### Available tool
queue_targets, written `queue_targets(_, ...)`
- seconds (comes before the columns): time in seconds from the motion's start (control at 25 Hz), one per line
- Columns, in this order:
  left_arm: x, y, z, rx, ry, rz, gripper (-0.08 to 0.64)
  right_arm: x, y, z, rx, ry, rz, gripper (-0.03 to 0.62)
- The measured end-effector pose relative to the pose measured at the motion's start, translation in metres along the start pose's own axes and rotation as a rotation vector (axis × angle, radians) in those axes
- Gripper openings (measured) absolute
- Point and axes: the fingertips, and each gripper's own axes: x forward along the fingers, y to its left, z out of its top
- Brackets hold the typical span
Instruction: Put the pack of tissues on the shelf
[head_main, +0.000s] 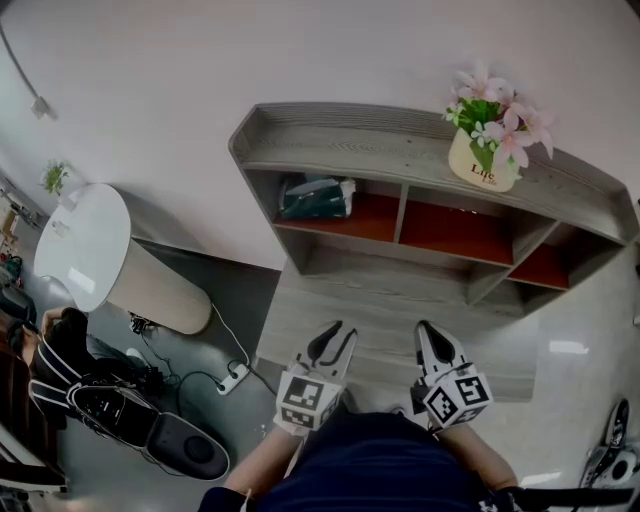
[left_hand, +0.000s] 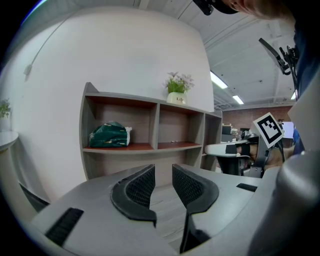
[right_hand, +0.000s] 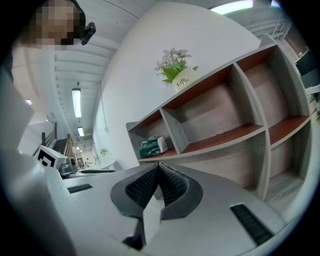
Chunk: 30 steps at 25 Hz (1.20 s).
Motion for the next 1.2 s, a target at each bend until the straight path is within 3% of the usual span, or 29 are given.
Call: queue_targets(1.2,0.0021,0.0023,-0.0037,0.009,0.018,-0.016,0.117,0.0045,0.0097,-0.0001,-0.026,-0.005,0.033,0.011)
